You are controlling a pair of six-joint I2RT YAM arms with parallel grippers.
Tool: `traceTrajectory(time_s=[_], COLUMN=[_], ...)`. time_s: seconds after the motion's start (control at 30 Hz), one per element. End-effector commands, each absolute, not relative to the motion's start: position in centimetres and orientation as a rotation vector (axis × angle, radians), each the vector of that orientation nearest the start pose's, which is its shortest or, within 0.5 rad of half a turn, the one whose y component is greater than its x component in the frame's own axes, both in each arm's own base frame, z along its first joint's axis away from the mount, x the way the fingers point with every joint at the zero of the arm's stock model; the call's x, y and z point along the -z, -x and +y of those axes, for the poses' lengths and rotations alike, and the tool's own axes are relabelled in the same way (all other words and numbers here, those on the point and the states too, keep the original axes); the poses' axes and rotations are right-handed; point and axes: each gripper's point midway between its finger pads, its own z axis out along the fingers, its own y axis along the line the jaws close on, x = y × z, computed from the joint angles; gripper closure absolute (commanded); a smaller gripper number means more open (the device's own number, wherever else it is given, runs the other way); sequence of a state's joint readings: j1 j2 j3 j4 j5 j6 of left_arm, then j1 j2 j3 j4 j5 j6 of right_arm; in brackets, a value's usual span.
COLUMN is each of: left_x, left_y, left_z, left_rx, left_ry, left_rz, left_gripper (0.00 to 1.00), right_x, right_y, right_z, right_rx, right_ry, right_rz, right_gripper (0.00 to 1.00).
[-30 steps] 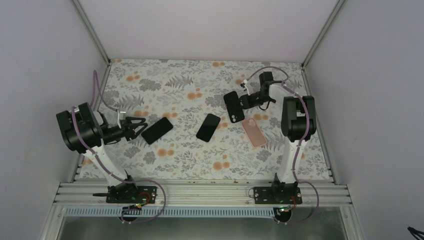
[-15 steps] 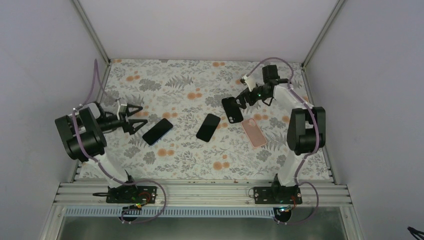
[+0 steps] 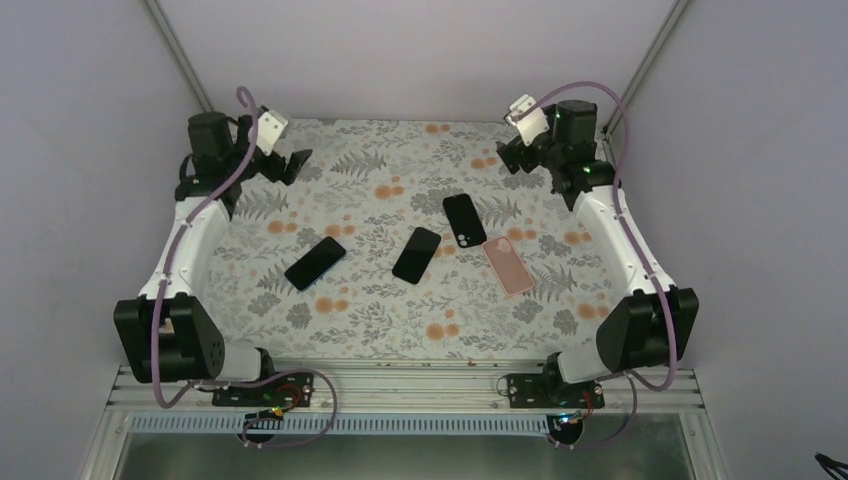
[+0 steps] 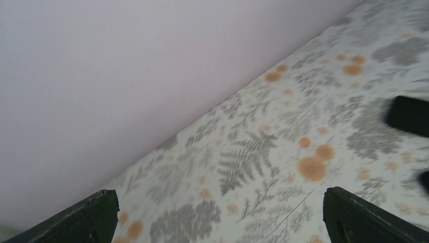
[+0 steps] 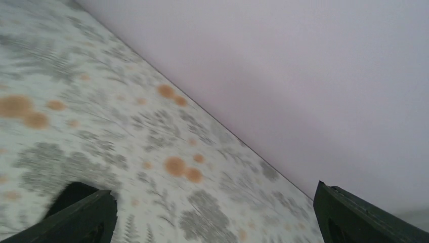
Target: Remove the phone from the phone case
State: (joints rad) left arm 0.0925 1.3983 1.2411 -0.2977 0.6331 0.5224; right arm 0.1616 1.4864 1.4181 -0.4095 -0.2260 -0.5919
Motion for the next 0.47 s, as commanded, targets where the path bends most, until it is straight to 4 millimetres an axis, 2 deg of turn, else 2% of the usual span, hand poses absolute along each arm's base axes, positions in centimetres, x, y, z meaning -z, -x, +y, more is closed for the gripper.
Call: traceTrajectory(time_s=[0.0, 0.03, 0.13, 0.27, 0.43], left_x=[-29.1, -29.8, -29.4, -28.8, -29.7], left_y=[-43.1, -42.8, -41.5, -41.9, -42.1], left_z=[-1.9, -1.2, 0.8, 0.6, -0.4], left_rx=[-0.09, -0.161, -0.306, -0.285, -0.22], left_ry=[-0.471, -0.45, -0.384, -0.395, -0.429], left_rz=[1.807, 1.739, 1.671, 1.721, 1.716], left_gripper=[0.0, 0.0, 0.0, 0.0, 0.0], right_x=[-31.8, -31.4, -30.4, -28.9, -27.6], right_y=[-45.6, -45.0, -43.3, -41.3, -42.0], right_z=[5.2, 4.9, 4.8, 5.1, 4.8], right_rx=[0.344, 0.341, 0.285, 0.214, 0.211], right_ry=[0.593, 0.578, 0.531, 0.504, 0.467], right_rz=[1.837, 1.838, 1.823, 1.789, 1.823], right_gripper=[0.0, 0.0, 0.0, 0.0, 0.0])
